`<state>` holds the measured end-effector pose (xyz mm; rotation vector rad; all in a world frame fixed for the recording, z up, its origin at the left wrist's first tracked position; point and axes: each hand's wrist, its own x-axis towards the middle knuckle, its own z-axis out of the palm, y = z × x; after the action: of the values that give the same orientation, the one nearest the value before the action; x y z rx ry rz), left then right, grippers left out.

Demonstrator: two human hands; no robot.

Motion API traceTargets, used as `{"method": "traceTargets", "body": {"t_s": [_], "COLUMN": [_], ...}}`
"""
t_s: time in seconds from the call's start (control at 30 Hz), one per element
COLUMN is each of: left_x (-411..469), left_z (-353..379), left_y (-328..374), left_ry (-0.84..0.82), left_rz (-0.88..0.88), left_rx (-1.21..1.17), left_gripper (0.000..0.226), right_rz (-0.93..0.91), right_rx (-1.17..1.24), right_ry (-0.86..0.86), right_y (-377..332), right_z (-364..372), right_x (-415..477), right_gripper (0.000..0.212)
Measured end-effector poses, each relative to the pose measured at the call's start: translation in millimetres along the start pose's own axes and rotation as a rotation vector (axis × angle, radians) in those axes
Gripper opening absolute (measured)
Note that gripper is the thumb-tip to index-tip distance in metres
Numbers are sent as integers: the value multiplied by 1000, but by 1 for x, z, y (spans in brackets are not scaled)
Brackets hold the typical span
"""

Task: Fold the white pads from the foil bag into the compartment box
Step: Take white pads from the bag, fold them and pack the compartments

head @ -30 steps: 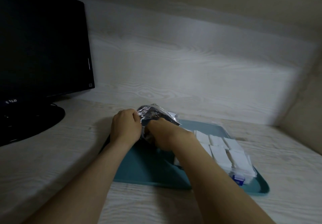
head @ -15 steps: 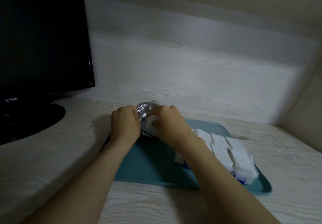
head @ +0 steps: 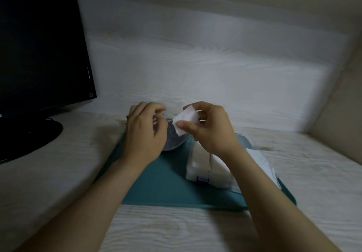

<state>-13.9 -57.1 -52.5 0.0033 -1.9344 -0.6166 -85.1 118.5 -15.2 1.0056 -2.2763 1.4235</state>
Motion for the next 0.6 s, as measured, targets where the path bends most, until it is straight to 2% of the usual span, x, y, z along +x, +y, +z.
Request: {"method": "traceTargets", "body": {"t_s": [0.07,0.17,0.23,0.3,0.43,0.6], "left_x": [-3,-5,-6,-7,-8,-8], "left_z": [0,1,3,5,8,12], "left_y": [14,25,26,29,36,35], "left_ry": [-108,-244,-321,-375,-359,-386], "left_rz": [34,-33,-157,-299,-531,-706], "left_rx": [-146,-296,-420,-532,-718,-882], "left_gripper": [28,30,24,26,24,25], "right_rz": [-6,-79,-112,-126,-27,-21], "right_rx": [1,-41,-50,-67,-116,-245], "right_ry": [-8,10,-3,-21,43,168], "right_y": [1,4,9,12,15,16], "right_z": [-3,-7,-11,-13,-16,-20], "right_x": [-5,-12,-16,-17,-18,-16], "right_gripper": [44,33,30,37,49,11]}}
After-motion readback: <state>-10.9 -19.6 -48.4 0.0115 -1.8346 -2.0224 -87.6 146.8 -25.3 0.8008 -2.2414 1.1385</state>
